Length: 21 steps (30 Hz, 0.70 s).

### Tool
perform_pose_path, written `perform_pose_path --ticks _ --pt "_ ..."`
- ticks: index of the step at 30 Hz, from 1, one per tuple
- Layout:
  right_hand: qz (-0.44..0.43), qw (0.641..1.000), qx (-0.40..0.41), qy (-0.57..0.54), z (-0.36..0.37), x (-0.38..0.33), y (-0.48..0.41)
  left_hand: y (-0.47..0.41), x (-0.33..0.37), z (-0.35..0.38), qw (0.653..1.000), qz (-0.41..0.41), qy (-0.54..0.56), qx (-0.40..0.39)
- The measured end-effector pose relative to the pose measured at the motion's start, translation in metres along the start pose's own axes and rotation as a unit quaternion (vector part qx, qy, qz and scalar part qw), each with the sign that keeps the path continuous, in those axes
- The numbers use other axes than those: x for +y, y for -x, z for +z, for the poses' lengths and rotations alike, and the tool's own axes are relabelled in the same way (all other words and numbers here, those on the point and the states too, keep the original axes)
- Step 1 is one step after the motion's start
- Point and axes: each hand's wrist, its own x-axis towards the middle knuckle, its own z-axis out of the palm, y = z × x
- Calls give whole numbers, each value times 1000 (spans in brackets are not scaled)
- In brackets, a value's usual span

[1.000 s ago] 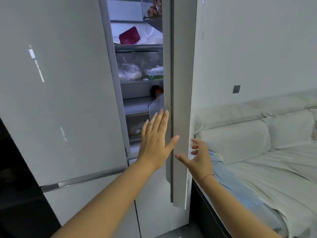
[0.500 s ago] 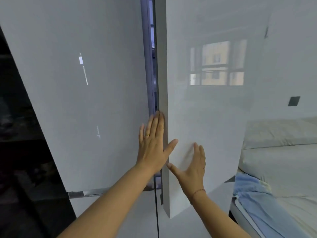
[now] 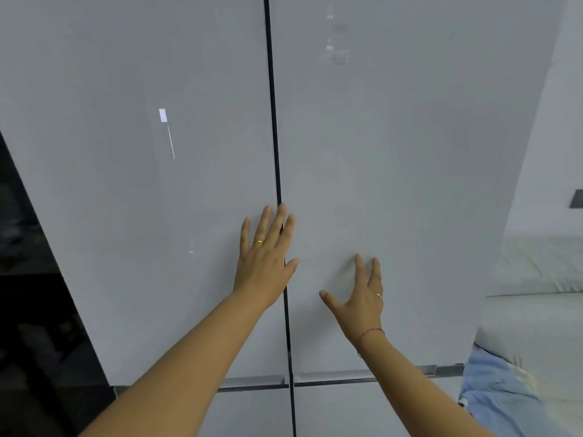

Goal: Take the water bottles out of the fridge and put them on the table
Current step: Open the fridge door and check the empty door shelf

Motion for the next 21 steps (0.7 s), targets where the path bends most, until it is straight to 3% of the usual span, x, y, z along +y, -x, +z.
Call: perform_pose_path --ticks 8,21 --pt "5 999 36 39 22 3 -4 -9 -15 26 1000 22 -16 15" --pt "30 987 111 110 54 10 -10 -14 -26 53 988 60 -84 115"
